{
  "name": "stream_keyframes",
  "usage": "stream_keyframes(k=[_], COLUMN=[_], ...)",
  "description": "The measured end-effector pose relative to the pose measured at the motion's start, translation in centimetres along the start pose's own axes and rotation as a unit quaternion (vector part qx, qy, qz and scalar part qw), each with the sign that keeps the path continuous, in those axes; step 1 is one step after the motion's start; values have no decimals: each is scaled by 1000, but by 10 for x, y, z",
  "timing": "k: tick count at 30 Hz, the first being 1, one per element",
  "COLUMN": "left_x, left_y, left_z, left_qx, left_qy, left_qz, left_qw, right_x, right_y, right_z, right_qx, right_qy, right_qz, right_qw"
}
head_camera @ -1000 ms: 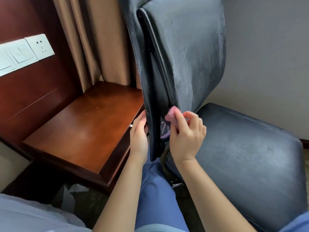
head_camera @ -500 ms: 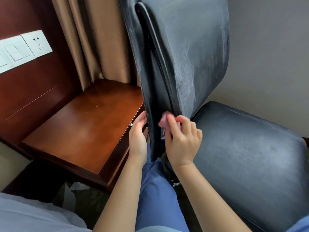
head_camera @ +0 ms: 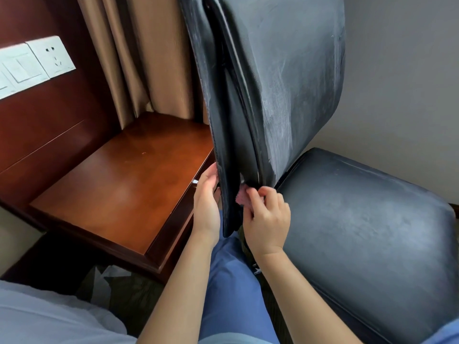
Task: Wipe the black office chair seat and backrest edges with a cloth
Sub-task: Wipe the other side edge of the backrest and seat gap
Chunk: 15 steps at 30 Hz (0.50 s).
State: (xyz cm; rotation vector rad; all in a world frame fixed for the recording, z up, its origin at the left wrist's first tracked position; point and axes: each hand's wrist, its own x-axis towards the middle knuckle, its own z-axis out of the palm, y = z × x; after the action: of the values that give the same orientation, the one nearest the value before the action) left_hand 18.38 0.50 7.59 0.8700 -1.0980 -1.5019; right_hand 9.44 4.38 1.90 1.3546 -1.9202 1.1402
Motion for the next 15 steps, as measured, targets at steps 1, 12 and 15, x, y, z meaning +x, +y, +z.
stream_keyframes(k=[1, 12, 15], left_x=[-1, 1, 1], left_y=[0, 0, -1], left_z=[1, 2, 3], left_qx=[-6, -17, -8], left_qy=[1, 8, 9], left_qz=[1, -8, -4], left_qw=[1000, 1000, 1000], right_x=[-3, 17, -3], right_y=[1, 6, 13], right_z=[1, -6, -2], right_qx=[10, 57, 33], right_qy=[-2, 78, 41], right_qz=[4, -21, -5], right_qw=[1000, 995, 999])
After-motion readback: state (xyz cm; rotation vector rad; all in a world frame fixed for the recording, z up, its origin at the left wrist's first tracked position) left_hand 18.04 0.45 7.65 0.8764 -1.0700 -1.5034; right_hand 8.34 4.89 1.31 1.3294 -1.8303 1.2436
